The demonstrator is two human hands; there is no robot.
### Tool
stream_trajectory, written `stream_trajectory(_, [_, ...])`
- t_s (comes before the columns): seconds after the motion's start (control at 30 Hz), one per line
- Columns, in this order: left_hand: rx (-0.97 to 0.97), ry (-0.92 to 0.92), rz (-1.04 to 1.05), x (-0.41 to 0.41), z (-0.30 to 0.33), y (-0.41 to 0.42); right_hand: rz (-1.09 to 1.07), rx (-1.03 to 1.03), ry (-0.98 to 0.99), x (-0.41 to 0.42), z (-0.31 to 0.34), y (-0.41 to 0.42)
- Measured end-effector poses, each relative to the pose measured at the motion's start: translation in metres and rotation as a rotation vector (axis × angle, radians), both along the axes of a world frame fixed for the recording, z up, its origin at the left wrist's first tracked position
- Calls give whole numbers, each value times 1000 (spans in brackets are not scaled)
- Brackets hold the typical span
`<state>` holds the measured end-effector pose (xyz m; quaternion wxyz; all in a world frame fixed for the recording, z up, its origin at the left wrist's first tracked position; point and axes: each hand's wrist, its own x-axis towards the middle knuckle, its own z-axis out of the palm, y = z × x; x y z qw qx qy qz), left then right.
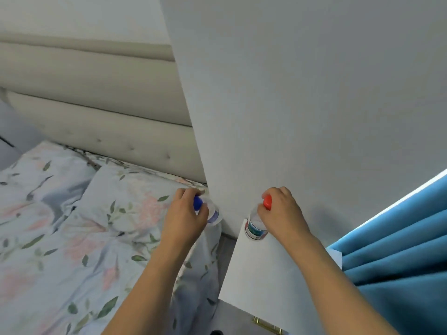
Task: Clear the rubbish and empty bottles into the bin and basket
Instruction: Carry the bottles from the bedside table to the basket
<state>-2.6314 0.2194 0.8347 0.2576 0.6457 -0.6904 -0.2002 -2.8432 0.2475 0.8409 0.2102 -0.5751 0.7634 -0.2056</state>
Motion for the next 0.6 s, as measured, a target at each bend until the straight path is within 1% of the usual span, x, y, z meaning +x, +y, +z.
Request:
stream_trajectory(0.13, [-43, -43, 125, 65, 23, 29, 141, -49, -42, 66, 27, -5])
stream_trajectory(0.33, [-74, -29, 306, 173, 55, 73, 399, -125, -83, 184, 68, -3])
stream_trajectory(0.43, [-129, -7, 388, 226, 71, 96, 510, -178, -103, 246, 82, 1])
stream_trajectory(0.6, [-220, 7, 591, 294, 87, 141, 716, -251, -139, 333, 100, 12])
